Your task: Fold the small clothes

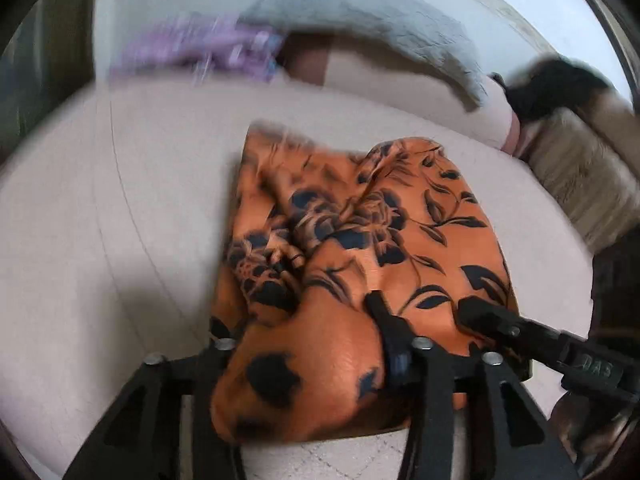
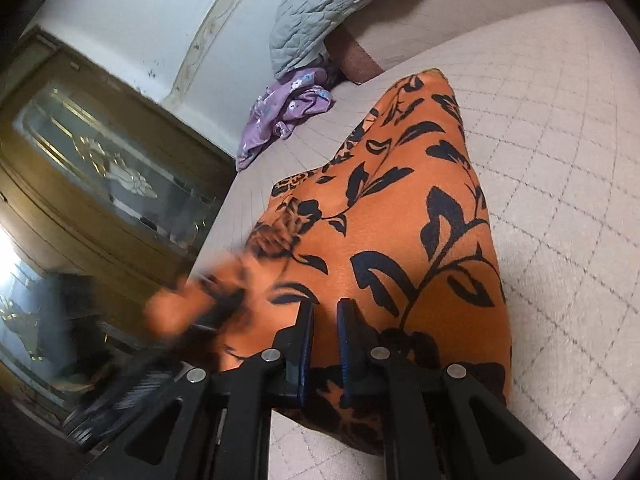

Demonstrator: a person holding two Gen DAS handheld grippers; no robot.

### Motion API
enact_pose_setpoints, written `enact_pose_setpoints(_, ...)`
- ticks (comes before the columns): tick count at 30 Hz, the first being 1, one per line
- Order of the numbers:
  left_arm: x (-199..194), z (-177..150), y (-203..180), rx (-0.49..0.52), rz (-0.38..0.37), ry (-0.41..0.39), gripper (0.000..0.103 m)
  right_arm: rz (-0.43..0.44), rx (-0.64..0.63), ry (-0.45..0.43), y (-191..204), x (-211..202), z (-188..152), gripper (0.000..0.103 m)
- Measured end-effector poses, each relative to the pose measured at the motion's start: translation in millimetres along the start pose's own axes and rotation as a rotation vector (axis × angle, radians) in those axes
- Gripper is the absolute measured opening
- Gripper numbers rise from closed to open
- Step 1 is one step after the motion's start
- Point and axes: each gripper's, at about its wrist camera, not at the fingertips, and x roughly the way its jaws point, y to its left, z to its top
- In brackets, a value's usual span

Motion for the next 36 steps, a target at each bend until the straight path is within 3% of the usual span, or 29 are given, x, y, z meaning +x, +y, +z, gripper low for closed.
enact_pose_setpoints(1,-4,2,7,-0.041,-0.042,-0.007,0.052,-0.003,-0.006,0.006,1,1,0,0.014)
enact_pose_setpoints(3,-10,6,11,-0.053,-0.050,-0.008,0.057,-0.006,-0.025,0.002,3,-2,-1,0.013)
enact_pose_setpoints(11,-61,10,29,-0.061,0.109,-0.222,0.060,0.029,0.034,-0.105,-9,-29,7,0.018)
enact_pose_setpoints(13,-54,11,28,-0.042,0.116,-0.201,0.062,-0.015,0.048,-0.038,-15,-14,6,0.017)
enact_pose_setpoints(15,-37,8,15,0.021,0.148,-0.136,0.062,-0.029,0.043,-0.036,-17,-11,3,0.017)
enact_pose_setpoints(19,-6,-4,-12,0.208,0.349,-0.074,0.064,-0.006,0.069,-0.032,-21,-11,3,0.017)
enact_pose_setpoints(20,-6,-4,-12,0.212,0.358,-0.082,0.065,0.002,0.078,-0.030,-22,-11,3,0.017)
enact_pose_setpoints(22,-5,-2,-4,0.186,0.354,-0.070,0.073,0.002,0.075,-0.030,-24,-12,4,0.017)
enact_pose_setpoints(26,1,0,15,0.110,0.312,-0.031,0.080,-0.012,0.049,-0.032,-20,-12,1,0.017)
enact_pose_setpoints(30,4,-2,5,0.177,0.359,-0.043,0.080,-0.008,0.048,-0.029,-20,-11,2,0.017)
enact_pose_setpoints(34,-13,13,15,0.052,0.284,-0.017,0.079,-0.007,0.047,-0.038,-16,-18,4,0.017)
enact_pose_setpoints(36,-23,24,16,0.014,0.270,-0.061,0.079,0.006,0.034,-0.065,-10,-24,10,0.018)
